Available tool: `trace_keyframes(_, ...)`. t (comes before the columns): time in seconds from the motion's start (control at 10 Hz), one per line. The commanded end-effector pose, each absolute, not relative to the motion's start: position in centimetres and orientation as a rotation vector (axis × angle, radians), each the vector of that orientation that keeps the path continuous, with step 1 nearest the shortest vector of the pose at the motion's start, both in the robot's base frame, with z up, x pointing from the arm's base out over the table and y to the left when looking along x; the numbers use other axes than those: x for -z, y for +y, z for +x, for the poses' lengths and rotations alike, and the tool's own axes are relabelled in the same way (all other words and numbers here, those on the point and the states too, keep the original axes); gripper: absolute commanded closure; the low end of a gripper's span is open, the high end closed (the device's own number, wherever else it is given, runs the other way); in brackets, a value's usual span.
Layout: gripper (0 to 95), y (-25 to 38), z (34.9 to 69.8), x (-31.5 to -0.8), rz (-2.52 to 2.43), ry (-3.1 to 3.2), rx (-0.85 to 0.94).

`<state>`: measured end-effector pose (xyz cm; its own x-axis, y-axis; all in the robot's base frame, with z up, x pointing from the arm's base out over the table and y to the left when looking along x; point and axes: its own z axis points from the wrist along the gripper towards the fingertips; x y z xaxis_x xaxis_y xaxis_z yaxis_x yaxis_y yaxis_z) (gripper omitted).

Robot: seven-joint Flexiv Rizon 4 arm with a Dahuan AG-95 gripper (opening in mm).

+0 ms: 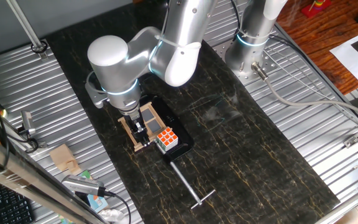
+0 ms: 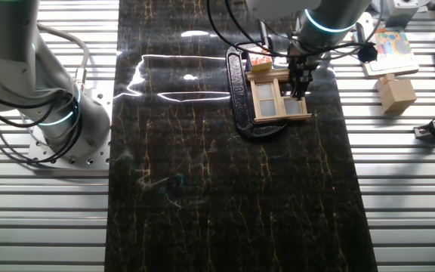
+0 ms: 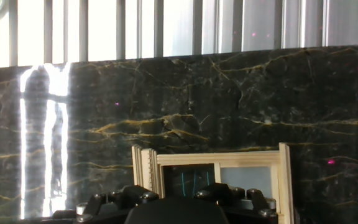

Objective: Close a sliding window

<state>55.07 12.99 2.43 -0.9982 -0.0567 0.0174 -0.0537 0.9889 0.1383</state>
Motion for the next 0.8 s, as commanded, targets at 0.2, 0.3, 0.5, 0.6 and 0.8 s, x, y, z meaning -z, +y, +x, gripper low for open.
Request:
trace_keyframes(0.2,19.0,13.01,55.10,-2.33,0.094,-3.115,0.220)
trace_keyframes(0.3,19.0,13.01,55.10,-2.33,0.094,-3.115,0.220)
trace_keyframes(0.5,19.0,13.01,55.10,-2.33,0.094,-3.115,0.220)
trace_keyframes(0.6,19.0,13.01,55.10,-2.33,0.094,-3.115,0.220)
trace_keyframes(0.8,19.0,13.01,55.10,-2.33,0.094,-3.115,0.220)
